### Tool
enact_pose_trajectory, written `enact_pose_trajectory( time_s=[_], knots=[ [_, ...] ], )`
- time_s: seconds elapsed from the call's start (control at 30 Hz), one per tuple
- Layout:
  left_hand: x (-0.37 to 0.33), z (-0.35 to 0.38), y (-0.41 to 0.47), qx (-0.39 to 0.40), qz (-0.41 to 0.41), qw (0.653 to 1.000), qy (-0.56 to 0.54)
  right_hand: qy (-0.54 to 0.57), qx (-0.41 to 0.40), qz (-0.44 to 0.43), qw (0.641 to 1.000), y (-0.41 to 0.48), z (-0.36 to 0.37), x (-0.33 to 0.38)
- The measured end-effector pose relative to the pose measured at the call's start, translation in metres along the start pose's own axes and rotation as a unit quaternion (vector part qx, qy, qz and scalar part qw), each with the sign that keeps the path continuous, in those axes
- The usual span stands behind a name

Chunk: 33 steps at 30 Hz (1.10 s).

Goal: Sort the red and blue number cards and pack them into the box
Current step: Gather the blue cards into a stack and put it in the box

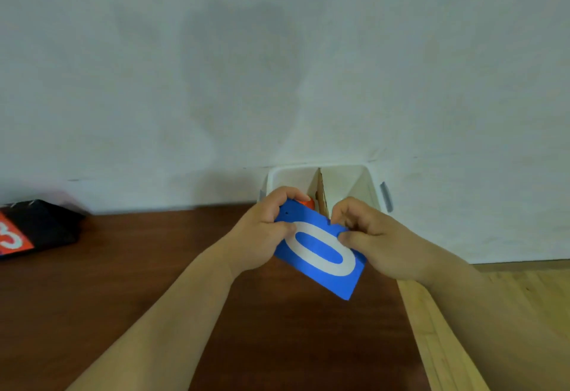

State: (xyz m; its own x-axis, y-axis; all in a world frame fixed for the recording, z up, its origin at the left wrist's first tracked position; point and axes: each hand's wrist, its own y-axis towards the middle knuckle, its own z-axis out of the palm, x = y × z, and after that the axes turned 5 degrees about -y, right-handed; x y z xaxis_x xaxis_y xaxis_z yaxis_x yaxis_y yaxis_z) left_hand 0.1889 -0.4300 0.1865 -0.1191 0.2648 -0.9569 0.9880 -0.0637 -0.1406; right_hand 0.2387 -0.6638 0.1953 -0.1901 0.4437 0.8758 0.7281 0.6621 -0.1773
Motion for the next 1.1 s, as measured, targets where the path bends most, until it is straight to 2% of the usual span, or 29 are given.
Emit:
enact_pose_trajectory(
  time_s=[0.1, 0.2, 0.27, 0.33, 0.43, 0.53, 0.73, 0.9, 1.1],
  knots=[
    [-0.006, -0.006, 0.022, 0.033, 0.004, 0.999, 0.011, 0.016, 0.049, 0.017, 0.999, 0.015, -0.015, 0.008],
    [-0.009, -0.009, 0.048, 0.041, 0.000, 0.999, 0.022, 0.036, 0.028, 0.045, 0.998, 0.031, -0.028, 0.007],
    [-0.006, -0.011, 0.067, 0.025, 0.002, 0.999, 0.038, 0.034, -0.007, 0.070, 0.997, 0.042, -0.037, -0.003],
    [0.010, -0.015, 0.085, -0.012, -0.007, 0.994, 0.107, 0.008, -0.079, 0.110, 0.991, 0.052, -0.047, -0.021],
    [0.051, -0.026, 0.099, -0.071, -0.081, 0.959, 0.261, -0.043, -0.197, 0.179, 0.963, 0.068, -0.063, -0.051],
    [0.082, -0.030, 0.103, -0.099, -0.149, 0.945, 0.273, -0.122, -0.233, 0.210, 0.942, 0.087, -0.069, -0.070],
    [0.100, -0.030, 0.105, -0.096, -0.156, 0.969, 0.169, -0.275, -0.172, 0.245, 0.914, 0.129, -0.050, -0.090],
    [0.105, -0.035, 0.107, -0.098, -0.153, 0.974, 0.137, -0.373, -0.056, 0.273, 0.885, 0.157, -0.027, -0.088],
    [0.110, -0.036, 0.107, -0.101, -0.149, 0.976, 0.120, -0.452, 0.030, 0.300, 0.840, 0.173, -0.015, -0.108]
  ],
)
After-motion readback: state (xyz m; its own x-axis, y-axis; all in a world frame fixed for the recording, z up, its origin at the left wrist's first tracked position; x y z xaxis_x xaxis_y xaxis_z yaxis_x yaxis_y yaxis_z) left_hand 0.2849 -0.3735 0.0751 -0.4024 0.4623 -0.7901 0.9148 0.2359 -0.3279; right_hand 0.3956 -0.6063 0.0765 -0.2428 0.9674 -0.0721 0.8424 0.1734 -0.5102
